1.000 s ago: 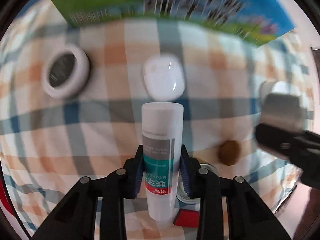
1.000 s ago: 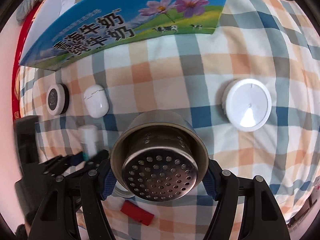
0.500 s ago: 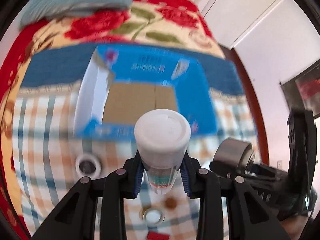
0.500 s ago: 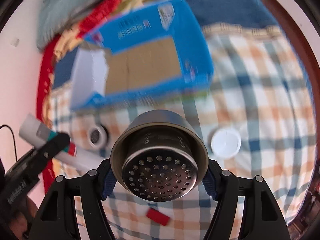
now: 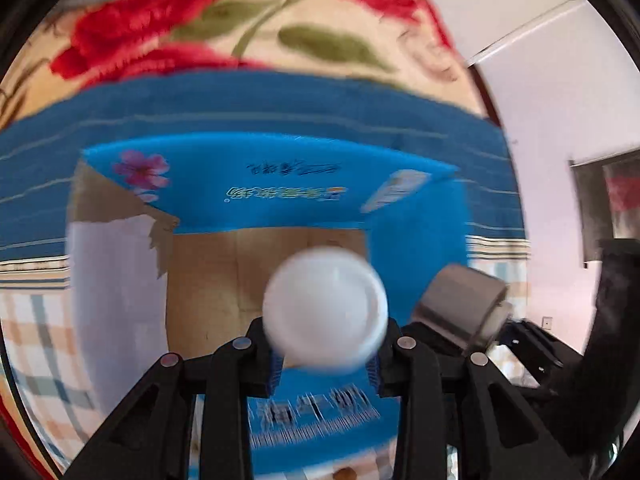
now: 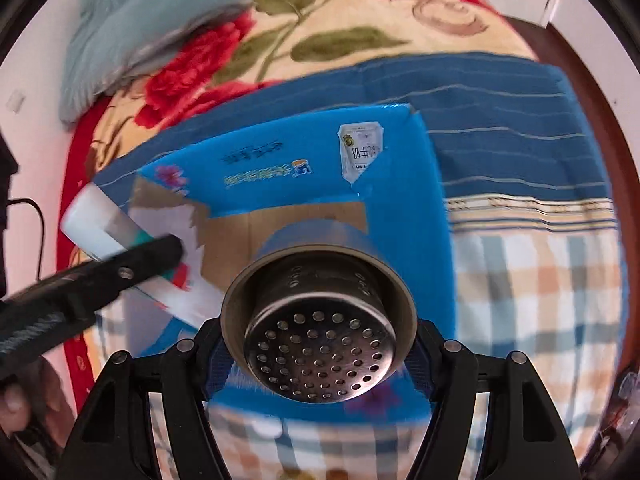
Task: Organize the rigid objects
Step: 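Carry the glue tube into the blue box with the left tool while the right tool carries the cap, then open both tools to release the glue tube and strainer cap in the box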
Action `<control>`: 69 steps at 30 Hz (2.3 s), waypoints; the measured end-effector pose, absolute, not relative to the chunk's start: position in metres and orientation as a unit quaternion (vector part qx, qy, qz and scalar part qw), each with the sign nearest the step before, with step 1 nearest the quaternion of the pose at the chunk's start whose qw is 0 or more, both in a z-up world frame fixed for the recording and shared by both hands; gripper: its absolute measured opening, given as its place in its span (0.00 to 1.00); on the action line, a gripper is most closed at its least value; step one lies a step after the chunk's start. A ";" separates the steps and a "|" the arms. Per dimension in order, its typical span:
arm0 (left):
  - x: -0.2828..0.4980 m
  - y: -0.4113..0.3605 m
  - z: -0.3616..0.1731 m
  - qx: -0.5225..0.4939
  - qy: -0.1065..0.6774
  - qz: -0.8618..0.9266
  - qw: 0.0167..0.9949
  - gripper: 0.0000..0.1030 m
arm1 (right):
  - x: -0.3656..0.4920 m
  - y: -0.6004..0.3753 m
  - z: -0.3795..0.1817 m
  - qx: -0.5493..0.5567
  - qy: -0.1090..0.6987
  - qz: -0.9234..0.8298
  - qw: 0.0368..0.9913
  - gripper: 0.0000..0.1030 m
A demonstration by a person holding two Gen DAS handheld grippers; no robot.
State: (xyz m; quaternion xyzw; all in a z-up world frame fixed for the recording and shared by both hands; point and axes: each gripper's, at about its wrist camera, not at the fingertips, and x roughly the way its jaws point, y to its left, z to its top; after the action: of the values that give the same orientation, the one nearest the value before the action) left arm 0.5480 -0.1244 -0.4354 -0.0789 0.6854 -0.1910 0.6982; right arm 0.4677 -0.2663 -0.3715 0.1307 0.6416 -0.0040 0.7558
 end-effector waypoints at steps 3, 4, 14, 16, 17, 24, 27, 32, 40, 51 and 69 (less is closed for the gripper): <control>0.567 -0.132 -0.472 -0.088 0.710 -0.191 0.672 0.29 | 0.499 -0.262 -0.403 0.120 0.655 -0.001 0.746 0.71; 0.571 -0.136 -0.481 -0.087 0.714 -0.195 0.666 0.29 | 0.509 -0.261 -0.414 0.123 0.660 0.005 0.741 0.71; 0.570 -0.130 -0.515 -0.125 0.733 -0.191 0.641 0.30 | 0.535 -0.257 -0.478 0.087 0.700 -0.020 0.709 0.71; 0.559 -0.125 -0.521 -0.135 0.739 -0.195 0.630 0.32 | 0.533 -0.257 -0.485 0.077 0.704 -0.026 0.706 0.71; 0.557 -0.124 -0.525 -0.139 0.740 -0.194 0.629 0.34 | 0.532 -0.255 -0.487 0.071 0.706 -0.023 0.704 0.71; 0.544 -0.117 -0.542 -0.161 0.731 -0.172 0.640 0.32 | 0.528 -0.240 -0.513 0.028 0.715 -0.023 0.699 0.71; 0.542 -0.117 -0.543 -0.172 0.724 -0.171 0.646 0.32 | 0.528 -0.242 -0.522 0.042 0.718 -0.021 0.694 0.71; 0.542 -0.115 -0.533 -0.136 0.720 -0.155 0.663 0.34 | 0.529 -0.247 -0.530 0.050 0.726 -0.021 0.685 0.72; 0.531 -0.121 -0.479 -0.006 0.664 -0.106 0.740 0.83 | 0.525 -0.249 -0.515 0.047 0.714 -0.017 0.699 1.00; 0.498 -0.102 -0.446 0.001 0.641 -0.096 0.761 1.00 | 0.486 -0.260 -0.502 0.051 0.706 -0.044 0.705 1.00; 0.402 -0.076 -0.338 -0.001 0.567 -0.066 0.821 1.00 | 0.394 -0.228 -0.384 0.012 0.618 -0.046 0.785 1.00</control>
State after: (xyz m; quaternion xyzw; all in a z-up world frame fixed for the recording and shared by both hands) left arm 0.4019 -0.0756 -0.3385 -0.0012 0.5674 -0.0664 0.8207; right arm 0.3938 -0.2281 -0.3838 0.0125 0.6178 -0.0462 0.7848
